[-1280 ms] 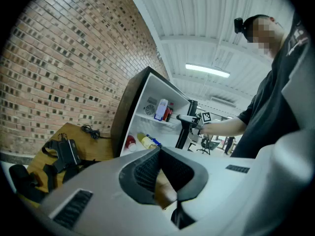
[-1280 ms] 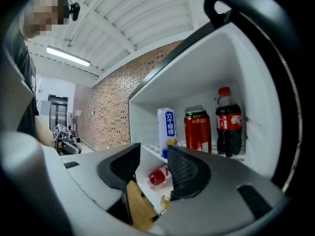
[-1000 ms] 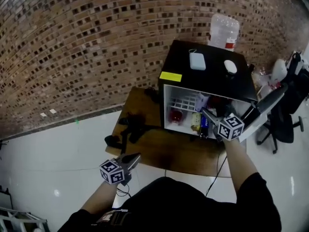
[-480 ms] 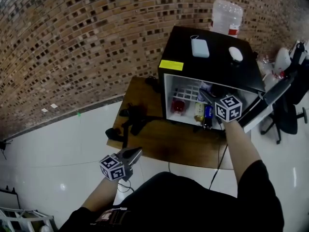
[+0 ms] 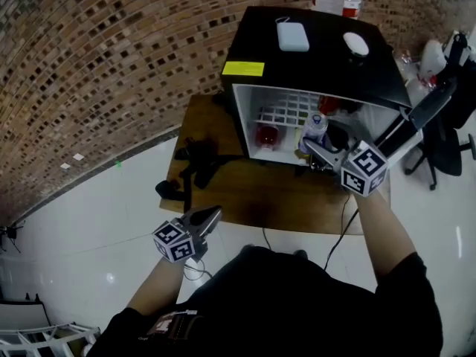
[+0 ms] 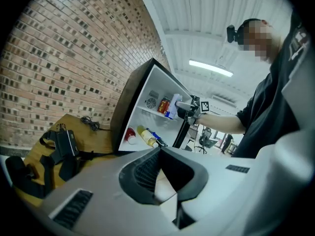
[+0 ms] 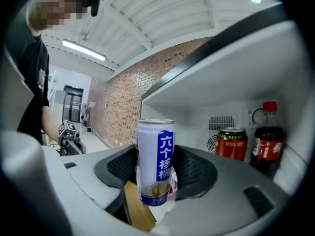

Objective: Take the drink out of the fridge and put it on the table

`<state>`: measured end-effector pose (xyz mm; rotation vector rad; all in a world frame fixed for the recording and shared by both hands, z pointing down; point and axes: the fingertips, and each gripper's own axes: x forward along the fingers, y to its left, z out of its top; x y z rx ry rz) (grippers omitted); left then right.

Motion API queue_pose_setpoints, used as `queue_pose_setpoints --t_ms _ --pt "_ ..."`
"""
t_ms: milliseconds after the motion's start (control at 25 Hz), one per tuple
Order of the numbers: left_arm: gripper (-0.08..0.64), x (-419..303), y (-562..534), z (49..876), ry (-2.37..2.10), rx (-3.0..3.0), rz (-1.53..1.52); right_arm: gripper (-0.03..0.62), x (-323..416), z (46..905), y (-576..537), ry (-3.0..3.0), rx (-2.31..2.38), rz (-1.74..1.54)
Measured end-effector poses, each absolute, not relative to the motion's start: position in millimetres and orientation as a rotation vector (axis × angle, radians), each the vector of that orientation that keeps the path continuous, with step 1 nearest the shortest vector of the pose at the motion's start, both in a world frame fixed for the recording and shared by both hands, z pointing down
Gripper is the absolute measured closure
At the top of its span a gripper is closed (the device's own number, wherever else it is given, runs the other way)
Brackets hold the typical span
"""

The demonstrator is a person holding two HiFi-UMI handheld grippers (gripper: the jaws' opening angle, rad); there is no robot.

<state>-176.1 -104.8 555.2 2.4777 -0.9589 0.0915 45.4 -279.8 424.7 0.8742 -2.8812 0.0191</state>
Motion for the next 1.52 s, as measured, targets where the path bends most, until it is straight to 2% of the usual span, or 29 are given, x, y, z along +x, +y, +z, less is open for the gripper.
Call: queue_pose_setpoints --t_ms 320,920,1240,1520 --pt "0.568 -149 -106 571 -0.866 2.476 0.132 0.334 51 499 -207 -2.906 0.770 0.128" --pt "0.568 -130 -85 600 -0.762 2.416 0.248 0.334 35 672 -167 -2.716 0.655 0.254" --pt "0.568 -138 -80 611 -0.776 2.385 0.278 0.334 18 703 -173 -2.680 0.633 0.161" --pt "0.568 -139 -77 614 -0.782 2.379 0.285 0.333 38 713 -162 -2.696 0.716 0.158"
